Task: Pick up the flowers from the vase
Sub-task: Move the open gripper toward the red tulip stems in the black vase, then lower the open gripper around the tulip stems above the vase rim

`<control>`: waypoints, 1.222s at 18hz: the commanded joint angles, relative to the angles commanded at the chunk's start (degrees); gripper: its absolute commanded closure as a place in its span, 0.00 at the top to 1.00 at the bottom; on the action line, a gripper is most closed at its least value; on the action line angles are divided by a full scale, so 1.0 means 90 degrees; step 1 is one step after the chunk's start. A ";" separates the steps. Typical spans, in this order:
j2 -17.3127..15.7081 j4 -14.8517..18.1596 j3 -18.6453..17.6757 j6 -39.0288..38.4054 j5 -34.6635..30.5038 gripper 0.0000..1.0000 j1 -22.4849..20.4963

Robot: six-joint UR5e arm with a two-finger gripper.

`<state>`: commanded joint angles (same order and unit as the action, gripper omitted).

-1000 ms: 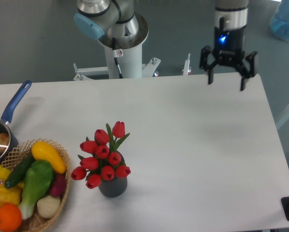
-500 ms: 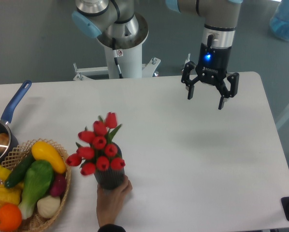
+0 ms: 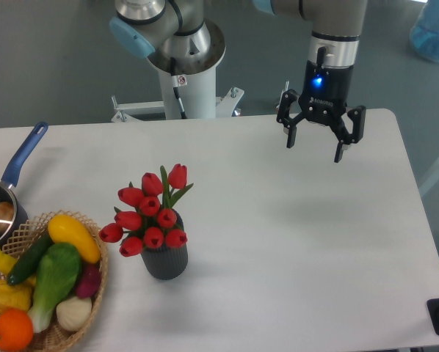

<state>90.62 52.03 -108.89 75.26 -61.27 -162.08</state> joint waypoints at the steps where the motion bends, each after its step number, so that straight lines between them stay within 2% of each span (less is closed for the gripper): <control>1: 0.0019 -0.0010 -0.0039 -0.0206 0.0039 1.00 0.0127; 6: 0.0068 -0.0029 -0.0088 -0.0198 0.0518 1.00 0.0401; 9: 0.0117 -0.0039 -0.0341 0.0473 0.0800 1.00 0.0558; 11: 0.0341 -0.0049 -0.0440 0.0681 0.1268 1.00 0.0597; 13: 0.0322 0.0000 -0.0439 0.0652 0.1387 1.00 0.0636; 17: 0.0419 0.0020 -0.0596 0.0623 0.1416 1.00 0.1094; 19: 0.0595 0.0000 -0.0596 0.0506 0.1727 1.00 0.1387; 22: 0.0713 -0.0039 -0.0586 0.0447 0.2110 1.00 0.1476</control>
<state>97.03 51.68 -114.17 79.28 -42.28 -148.80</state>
